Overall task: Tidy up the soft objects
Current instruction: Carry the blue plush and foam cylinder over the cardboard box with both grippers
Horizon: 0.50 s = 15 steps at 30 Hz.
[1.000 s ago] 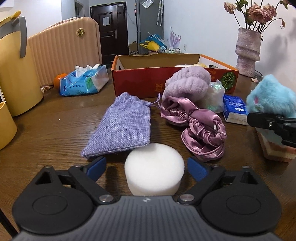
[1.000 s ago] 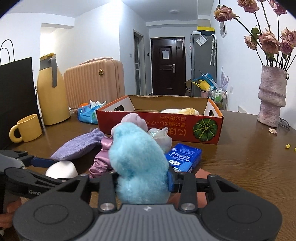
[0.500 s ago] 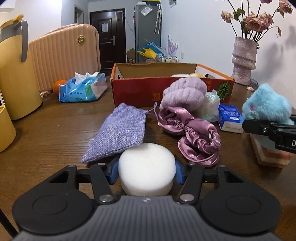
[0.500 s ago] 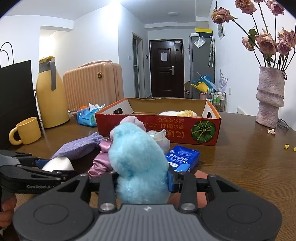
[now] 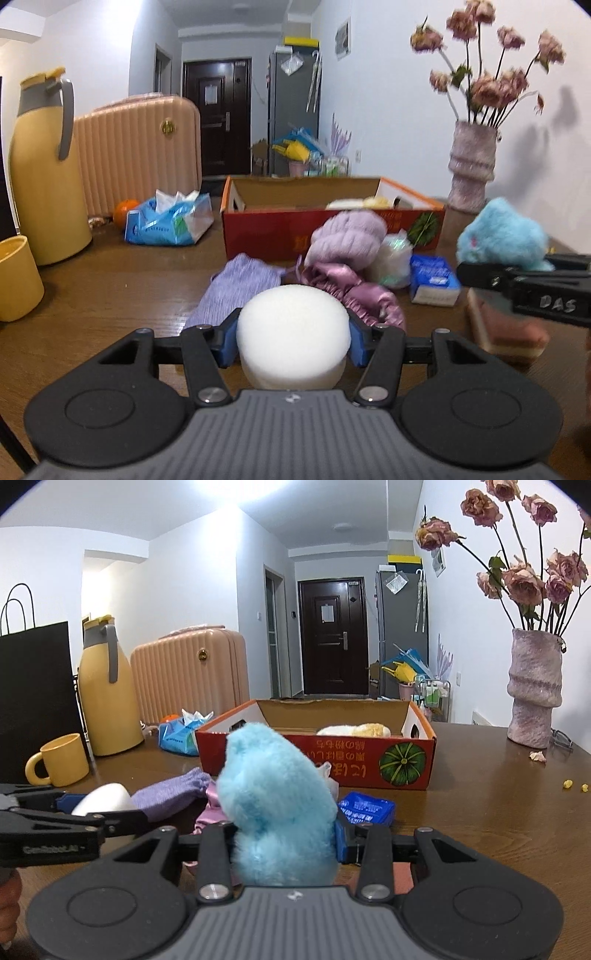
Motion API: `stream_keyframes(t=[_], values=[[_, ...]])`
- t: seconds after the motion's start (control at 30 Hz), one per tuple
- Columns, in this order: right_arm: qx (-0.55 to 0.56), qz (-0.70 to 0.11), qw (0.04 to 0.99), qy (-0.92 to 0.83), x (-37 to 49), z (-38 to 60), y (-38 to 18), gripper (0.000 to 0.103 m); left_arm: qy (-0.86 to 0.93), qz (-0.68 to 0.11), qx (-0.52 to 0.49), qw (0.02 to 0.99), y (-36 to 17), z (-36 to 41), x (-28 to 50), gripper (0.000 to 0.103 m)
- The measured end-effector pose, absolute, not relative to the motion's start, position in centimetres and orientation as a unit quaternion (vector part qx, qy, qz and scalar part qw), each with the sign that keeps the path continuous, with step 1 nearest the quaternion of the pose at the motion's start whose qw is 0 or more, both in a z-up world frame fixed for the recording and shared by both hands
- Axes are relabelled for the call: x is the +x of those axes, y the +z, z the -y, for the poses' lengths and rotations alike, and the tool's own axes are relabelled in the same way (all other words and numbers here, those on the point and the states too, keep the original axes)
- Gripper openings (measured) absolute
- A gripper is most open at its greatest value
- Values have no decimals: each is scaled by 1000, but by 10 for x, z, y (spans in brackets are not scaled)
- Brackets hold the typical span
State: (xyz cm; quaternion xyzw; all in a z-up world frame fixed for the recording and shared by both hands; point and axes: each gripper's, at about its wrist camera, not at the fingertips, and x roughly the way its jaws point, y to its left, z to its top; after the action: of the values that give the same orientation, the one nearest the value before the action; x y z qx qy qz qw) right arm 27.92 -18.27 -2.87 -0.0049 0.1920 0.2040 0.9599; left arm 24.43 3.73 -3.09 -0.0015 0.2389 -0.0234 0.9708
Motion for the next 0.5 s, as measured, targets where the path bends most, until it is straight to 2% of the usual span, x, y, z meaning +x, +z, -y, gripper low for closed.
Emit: stream_keyframes(t=[0.5], values=[[-3,-158,969,191,284,190,-8,37,-31,-192,-40,980,-2,-33,234,56]])
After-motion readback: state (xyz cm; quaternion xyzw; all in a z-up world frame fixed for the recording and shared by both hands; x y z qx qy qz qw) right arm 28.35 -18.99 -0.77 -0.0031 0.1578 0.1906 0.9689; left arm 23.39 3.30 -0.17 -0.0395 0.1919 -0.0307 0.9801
